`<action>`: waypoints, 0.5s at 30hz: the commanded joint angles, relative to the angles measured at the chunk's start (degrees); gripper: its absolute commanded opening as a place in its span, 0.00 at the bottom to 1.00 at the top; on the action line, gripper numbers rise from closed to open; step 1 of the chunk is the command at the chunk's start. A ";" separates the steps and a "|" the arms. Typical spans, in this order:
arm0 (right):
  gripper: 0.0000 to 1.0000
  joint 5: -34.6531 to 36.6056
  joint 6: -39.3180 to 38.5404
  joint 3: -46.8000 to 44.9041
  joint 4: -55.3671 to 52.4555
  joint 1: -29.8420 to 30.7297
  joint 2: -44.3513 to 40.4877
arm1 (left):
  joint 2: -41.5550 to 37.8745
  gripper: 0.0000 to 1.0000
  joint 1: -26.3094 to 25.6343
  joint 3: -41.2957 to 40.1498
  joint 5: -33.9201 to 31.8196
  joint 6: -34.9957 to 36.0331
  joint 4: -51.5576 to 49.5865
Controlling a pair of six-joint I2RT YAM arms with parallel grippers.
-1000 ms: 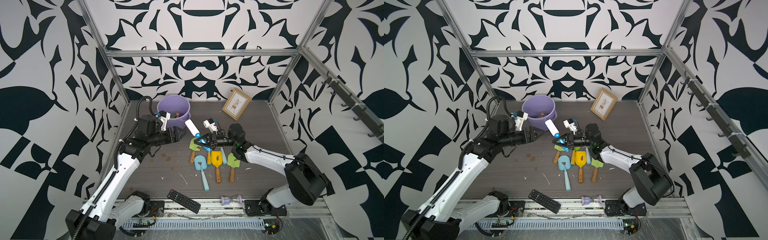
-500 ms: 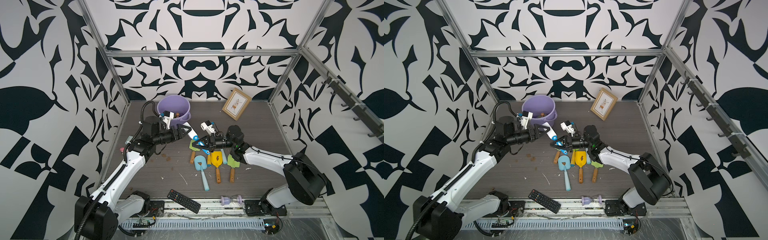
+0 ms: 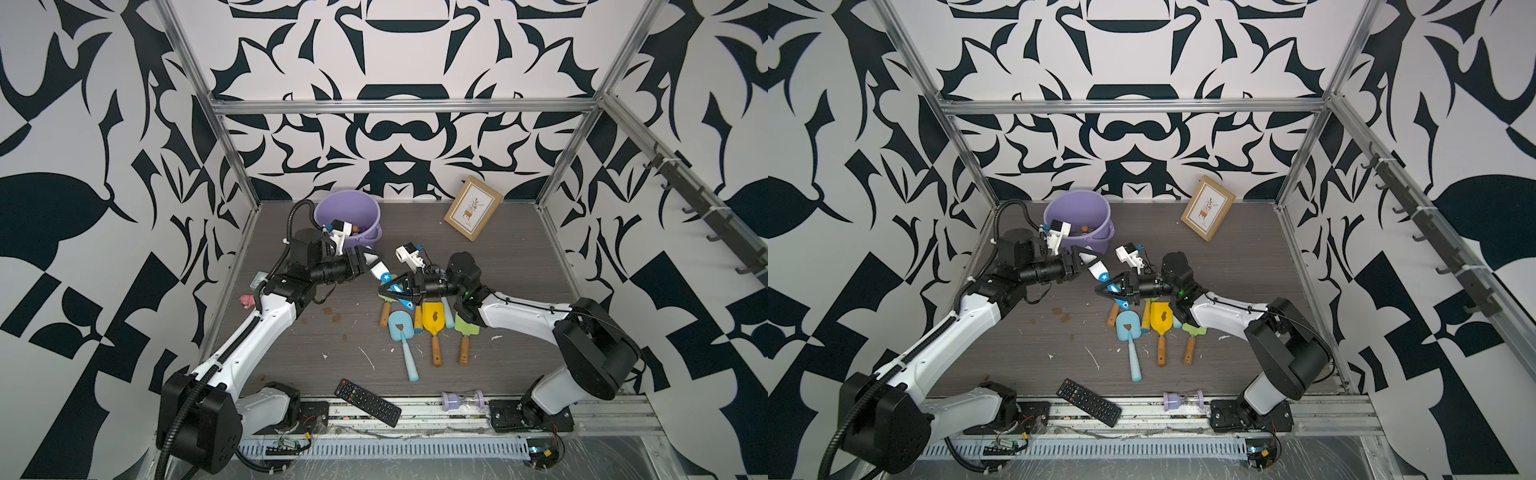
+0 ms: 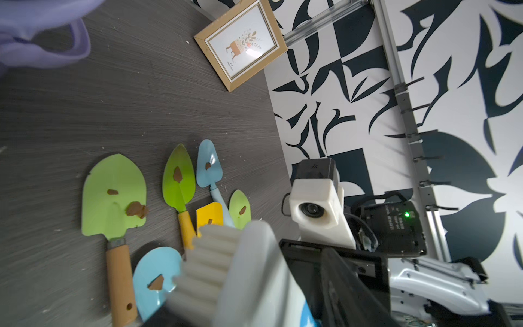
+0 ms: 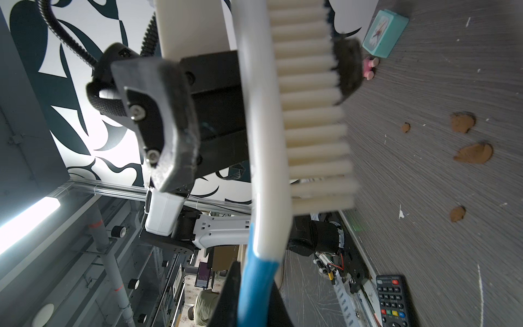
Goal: Brush the soil off the hand trowel and place it into the bucket
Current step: Adjust the brush.
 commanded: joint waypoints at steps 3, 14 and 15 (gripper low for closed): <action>0.00 -0.07 0.50 3.46 2.93 0.66 0.78 | -0.41 0.42 0.02 -0.32 2.63 -0.96 2.23; 0.14 2.12 -12.37 5.88 -19.38 0.64 -1.14 | 0.38 0.05 0.03 0.26 3.72 -1.13 1.96; 0.19 3.60 -17.50 6.94 -27.18 0.55 -2.39 | 0.32 0.00 0.03 0.35 3.68 -1.15 1.96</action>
